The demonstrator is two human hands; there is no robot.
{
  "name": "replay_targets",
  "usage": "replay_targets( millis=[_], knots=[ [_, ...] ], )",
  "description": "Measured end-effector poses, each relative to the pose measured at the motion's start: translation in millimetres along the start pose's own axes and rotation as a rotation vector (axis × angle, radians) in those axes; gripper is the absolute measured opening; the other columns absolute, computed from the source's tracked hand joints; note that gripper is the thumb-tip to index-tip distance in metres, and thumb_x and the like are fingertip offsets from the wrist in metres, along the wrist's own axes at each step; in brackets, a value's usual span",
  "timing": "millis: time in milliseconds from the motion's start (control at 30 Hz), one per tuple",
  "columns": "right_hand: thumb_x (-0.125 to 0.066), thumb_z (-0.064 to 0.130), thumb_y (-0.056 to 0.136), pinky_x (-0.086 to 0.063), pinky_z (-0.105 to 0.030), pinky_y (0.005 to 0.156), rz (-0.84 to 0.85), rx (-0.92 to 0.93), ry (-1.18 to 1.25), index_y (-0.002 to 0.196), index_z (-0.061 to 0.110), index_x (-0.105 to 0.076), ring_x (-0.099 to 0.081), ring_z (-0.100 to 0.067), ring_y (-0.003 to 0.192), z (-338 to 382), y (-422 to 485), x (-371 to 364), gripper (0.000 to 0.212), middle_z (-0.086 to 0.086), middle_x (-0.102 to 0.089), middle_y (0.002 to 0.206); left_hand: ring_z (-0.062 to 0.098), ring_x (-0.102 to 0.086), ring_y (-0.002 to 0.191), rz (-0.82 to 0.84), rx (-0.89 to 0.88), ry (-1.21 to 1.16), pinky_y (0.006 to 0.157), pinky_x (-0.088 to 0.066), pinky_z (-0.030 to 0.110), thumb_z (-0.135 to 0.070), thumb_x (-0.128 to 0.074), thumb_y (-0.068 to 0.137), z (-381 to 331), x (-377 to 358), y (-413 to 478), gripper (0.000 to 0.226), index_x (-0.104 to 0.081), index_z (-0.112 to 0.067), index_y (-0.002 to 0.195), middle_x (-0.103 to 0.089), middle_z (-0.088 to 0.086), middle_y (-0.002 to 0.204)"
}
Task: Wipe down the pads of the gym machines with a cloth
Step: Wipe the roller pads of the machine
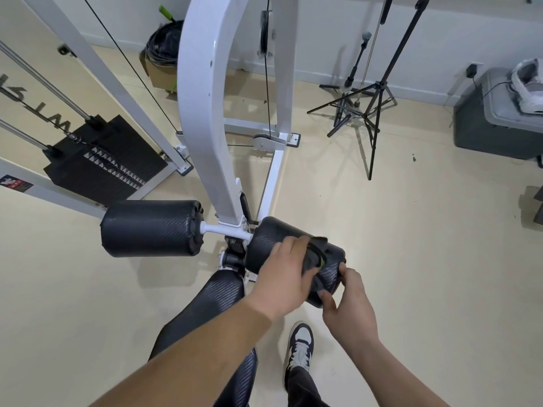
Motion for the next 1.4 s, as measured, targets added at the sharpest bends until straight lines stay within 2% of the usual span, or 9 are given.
replay_targets(
  millis=[100,233,500,700,800,900,1033,1233,1400],
  knots=[
    [-0.07,0.031,0.094,-0.048,-0.033,0.077,-0.006,0.012,-0.045,0.142,0.023,-0.043,-0.06,-0.013,0.115,0.3,3.0,4.8,0.056,0.018,-0.051,0.14,0.029,-0.05,0.118,-0.014,-0.012,0.06,0.098,-0.049,0.048,-0.029,-0.062,0.096,29.2,17.9,9.0,0.053,-0.044,-0.017,0.144,-0.051,0.007,0.128],
    [-0.07,0.035,0.093,-0.049,-0.034,0.084,0.014,-0.009,-0.041,0.138,0.026,-0.043,-0.059,-0.014,0.119,2.0,5.0,8.8,0.054,0.021,-0.05,0.142,0.032,-0.05,0.127,-0.173,0.405,-0.008,0.105,-0.044,0.046,-0.03,-0.059,0.1,64.0,44.1,37.4,0.051,-0.043,-0.013,0.146,-0.052,0.012,0.136],
    [-0.074,0.028,0.089,-0.051,-0.037,0.069,-0.013,0.044,-0.098,0.115,0.027,-0.046,-0.063,-0.021,0.088,1.2,-1.6,6.1,0.039,0.018,-0.057,0.115,0.028,-0.049,0.119,0.102,-0.032,0.084,0.093,-0.051,0.049,-0.031,-0.06,0.097,9.6,14.4,9.0,0.054,-0.041,-0.019,0.146,-0.051,0.005,0.131],
    [-0.066,0.038,0.094,-0.054,-0.037,0.075,-0.022,-0.018,0.077,0.086,0.03,-0.048,-0.067,-0.011,0.089,5.0,24.6,28.3,0.021,0.019,-0.069,0.09,0.03,-0.05,0.121,-0.147,0.335,0.014,0.103,-0.045,0.043,-0.029,-0.057,0.101,51.4,37.9,30.5,0.05,-0.042,-0.012,0.145,-0.053,0.01,0.129],
    [-0.068,0.03,0.093,-0.054,-0.043,0.077,0.025,-0.12,0.206,0.104,0.026,-0.052,-0.063,-0.019,0.08,8.1,37.5,30.1,0.019,0.007,-0.066,0.088,0.029,-0.052,0.114,-0.073,0.155,0.045,0.099,-0.045,0.043,-0.026,-0.061,0.097,31.9,18.6,12.9,0.049,-0.045,-0.015,0.142,-0.053,0.008,0.123],
    [-0.065,0.017,0.097,-0.047,-0.031,0.093,0.183,-0.162,0.337,0.154,0.029,-0.03,-0.056,-0.018,0.113,9.0,39.6,24.7,0.068,0.004,-0.046,0.133,0.022,-0.05,0.113,0.063,-0.015,0.093,0.099,-0.046,0.039,-0.028,-0.06,0.095,28.2,14.3,-13.5,0.055,-0.041,-0.019,0.145,-0.05,0.002,0.125],
    [-0.067,0.011,0.093,-0.05,-0.026,0.094,0.282,-0.099,0.292,0.15,0.039,-0.024,-0.051,-0.015,0.124,-1.1,34.4,17.8,0.077,0.009,-0.048,0.138,0.021,-0.051,0.112,0.118,-0.125,0.119,0.097,-0.05,0.039,-0.028,-0.058,0.092,55.3,32.9,-25.9,0.053,-0.045,-0.018,0.143,-0.053,0.0,0.126],
    [-0.07,0.018,0.09,-0.049,-0.039,0.104,0.289,-0.136,0.232,0.149,0.041,-0.021,-0.053,-0.013,0.122,-3.2,38.8,15.9,0.081,0.014,-0.05,0.138,0.028,-0.051,0.128,-0.197,0.449,-0.086,0.108,-0.045,0.043,-0.031,-0.06,0.1,62.1,42.1,41.8,0.049,-0.045,-0.015,0.144,-0.055,0.008,0.136],
    [-0.069,0.016,0.09,-0.047,-0.033,0.088,0.218,-0.042,0.06,0.151,0.03,-0.017,-0.055,-0.015,0.116,-3.8,23.9,8.9,0.081,0.025,-0.031,0.137,0.027,-0.05,0.117,0.016,0.09,0.011,0.096,-0.049,0.046,-0.032,-0.061,0.095,15.3,10.4,11.6,0.052,-0.045,-0.018,0.143,-0.053,0.005,0.126]
  ],
)
Point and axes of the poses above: each hand's wrist, its own y-axis towards the middle knuckle, its own x-axis out of the back of the hand, z = x × y, the point moved 1 cm from there along y, towards the middle knuckle
